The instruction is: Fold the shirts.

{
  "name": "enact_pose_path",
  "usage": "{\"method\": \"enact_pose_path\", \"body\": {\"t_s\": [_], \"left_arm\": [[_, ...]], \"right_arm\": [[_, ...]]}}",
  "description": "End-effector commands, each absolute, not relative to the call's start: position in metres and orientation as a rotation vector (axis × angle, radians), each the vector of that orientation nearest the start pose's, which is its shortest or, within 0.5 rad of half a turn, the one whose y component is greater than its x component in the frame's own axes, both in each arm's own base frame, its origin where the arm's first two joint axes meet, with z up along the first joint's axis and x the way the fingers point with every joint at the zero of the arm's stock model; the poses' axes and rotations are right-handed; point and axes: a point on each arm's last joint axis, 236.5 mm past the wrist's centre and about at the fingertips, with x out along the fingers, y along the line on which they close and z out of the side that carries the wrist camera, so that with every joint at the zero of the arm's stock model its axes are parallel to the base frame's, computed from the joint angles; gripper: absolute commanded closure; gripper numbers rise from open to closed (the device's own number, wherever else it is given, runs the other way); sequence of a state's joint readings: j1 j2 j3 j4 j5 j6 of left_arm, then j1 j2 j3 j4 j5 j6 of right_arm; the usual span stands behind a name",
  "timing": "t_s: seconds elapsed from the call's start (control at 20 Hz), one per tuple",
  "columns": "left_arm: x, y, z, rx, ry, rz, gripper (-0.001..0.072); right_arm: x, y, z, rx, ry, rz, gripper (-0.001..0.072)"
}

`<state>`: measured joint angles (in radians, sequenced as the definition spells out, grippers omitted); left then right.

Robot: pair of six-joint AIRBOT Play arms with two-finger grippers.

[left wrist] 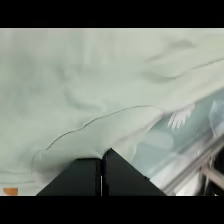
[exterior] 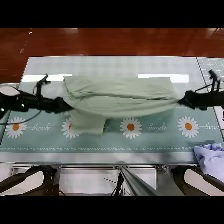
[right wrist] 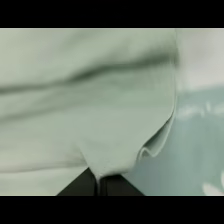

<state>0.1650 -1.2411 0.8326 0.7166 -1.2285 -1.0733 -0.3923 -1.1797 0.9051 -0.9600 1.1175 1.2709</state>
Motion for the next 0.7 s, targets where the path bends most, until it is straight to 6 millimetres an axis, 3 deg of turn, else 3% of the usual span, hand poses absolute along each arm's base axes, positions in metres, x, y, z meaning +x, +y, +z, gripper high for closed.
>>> {"method": "enact_pose_path", "body": {"t_s": [0.0, 0.15, 0.3, 0.5, 0.65], "left_arm": [[0.385, -0.105, 0.056, -0.518, 1.063, -0.542, 0.0682], [0.428, -0.1, 0.064, -0.498, 0.987, -0.51, 0.0683], [0.467, -0.094, 0.051, -0.539, 1.007, -0.489, 0.0683], [0.501, -0.105, 0.013, -0.655, 1.1, -0.539, 0.0682], [0.511, -0.104, -0.026, -0.711, 1.187, -0.529, 0.0682]], "right_arm": [[0.411, -0.013, 0.065, 0.567, 0.927, 0.156, 0.0682], [0.456, -0.003, 0.062, 0.525, 0.847, 0.146, 0.0682], [0.497, -0.006, 0.047, 0.535, 0.789, 0.093, 0.0682], [0.525, -0.008, 0.009, 0.554, 0.797, 0.051, 0.0682], [0.531, -0.01, -0.024, 0.582, 0.829, 0.018, 0.0682]]}}
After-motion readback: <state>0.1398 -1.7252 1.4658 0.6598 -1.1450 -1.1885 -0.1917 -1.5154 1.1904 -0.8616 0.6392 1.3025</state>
